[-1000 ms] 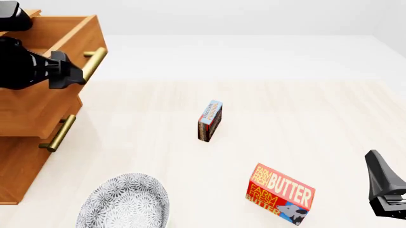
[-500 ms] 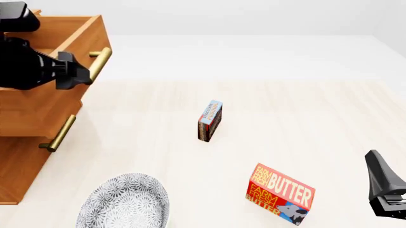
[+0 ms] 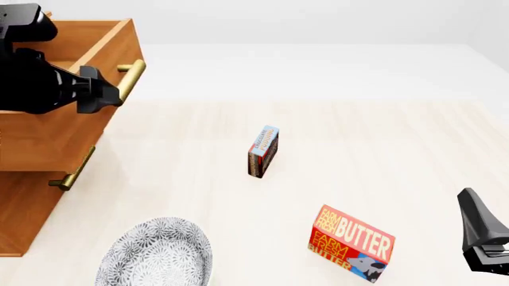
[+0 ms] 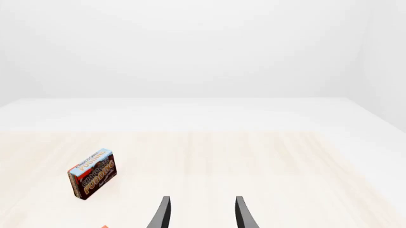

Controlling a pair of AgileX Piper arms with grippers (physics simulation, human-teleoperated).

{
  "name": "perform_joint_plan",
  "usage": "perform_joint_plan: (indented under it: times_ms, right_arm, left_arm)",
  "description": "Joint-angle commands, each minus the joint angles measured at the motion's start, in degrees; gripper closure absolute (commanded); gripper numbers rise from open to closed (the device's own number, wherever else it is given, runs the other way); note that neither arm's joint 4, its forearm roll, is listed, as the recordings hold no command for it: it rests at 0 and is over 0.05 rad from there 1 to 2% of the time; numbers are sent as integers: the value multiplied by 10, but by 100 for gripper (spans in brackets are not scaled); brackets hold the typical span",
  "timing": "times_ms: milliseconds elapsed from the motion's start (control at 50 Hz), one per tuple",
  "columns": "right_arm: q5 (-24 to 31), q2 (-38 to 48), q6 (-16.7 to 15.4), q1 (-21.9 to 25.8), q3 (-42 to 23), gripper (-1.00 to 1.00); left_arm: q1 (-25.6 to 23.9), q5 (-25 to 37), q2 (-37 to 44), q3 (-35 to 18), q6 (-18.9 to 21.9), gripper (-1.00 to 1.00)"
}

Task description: Put the chocolate pudding in the top drawer of the cabinet and close it.

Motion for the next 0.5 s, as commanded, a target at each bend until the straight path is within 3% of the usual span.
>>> perform_joint_plan:
  times_ms: [20,500]
  right_arm:
    - [0,0,0,0,0,-100]
    - [0,0,0,0,0,-100]
  left_arm:
    - [-10,-2,10,0,7,-100]
    - [-29,-9,21,-3,0,-100]
